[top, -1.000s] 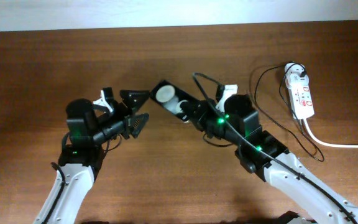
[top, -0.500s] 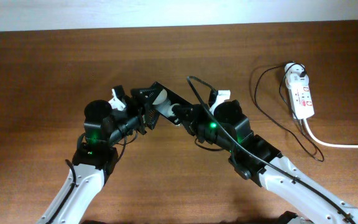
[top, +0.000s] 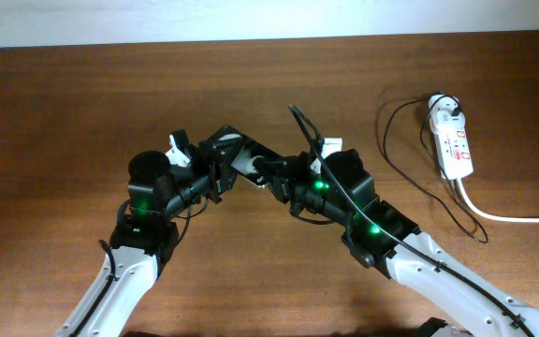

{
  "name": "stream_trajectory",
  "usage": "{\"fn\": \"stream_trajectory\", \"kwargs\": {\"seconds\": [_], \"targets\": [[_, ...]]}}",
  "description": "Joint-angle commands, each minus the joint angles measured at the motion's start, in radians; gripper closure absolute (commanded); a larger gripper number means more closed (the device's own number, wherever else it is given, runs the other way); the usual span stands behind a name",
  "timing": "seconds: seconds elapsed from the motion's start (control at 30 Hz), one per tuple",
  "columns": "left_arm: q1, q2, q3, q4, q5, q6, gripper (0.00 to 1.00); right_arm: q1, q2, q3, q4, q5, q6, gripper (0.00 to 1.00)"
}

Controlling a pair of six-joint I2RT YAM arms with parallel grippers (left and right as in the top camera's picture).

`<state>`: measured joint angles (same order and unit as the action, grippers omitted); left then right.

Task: Plug charger to phone and switch on socket
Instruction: 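Regrasp the phone with the left gripper and release the right gripper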

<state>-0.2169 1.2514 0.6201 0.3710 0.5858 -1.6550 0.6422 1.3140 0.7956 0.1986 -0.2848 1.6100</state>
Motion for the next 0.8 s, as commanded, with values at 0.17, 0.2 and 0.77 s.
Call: {"fn": "stream_trajectory", "kwargs": {"seconds": [0.17, 0.2, 0.77], "targets": [[-0.006, 0.0, 0.003, 0.022, -0.006, 0.002, 0.86, 0.019, 0.002, 0.013, 0.007, -0.082, 0.033, 0.96], [-0.006, 0.0, 0.003, 0.024, -0.006, 0.002, 0.9, 0.019, 0.002, 0.013, 0.007, -0.082, 0.033, 0.96], [-0.003, 0.0, 0.003, -0.041, -0.079, 0.304, 1.0, 0.018, 0.002, 0.013, -0.335, 0.106, -0.067, 0.44]]}}
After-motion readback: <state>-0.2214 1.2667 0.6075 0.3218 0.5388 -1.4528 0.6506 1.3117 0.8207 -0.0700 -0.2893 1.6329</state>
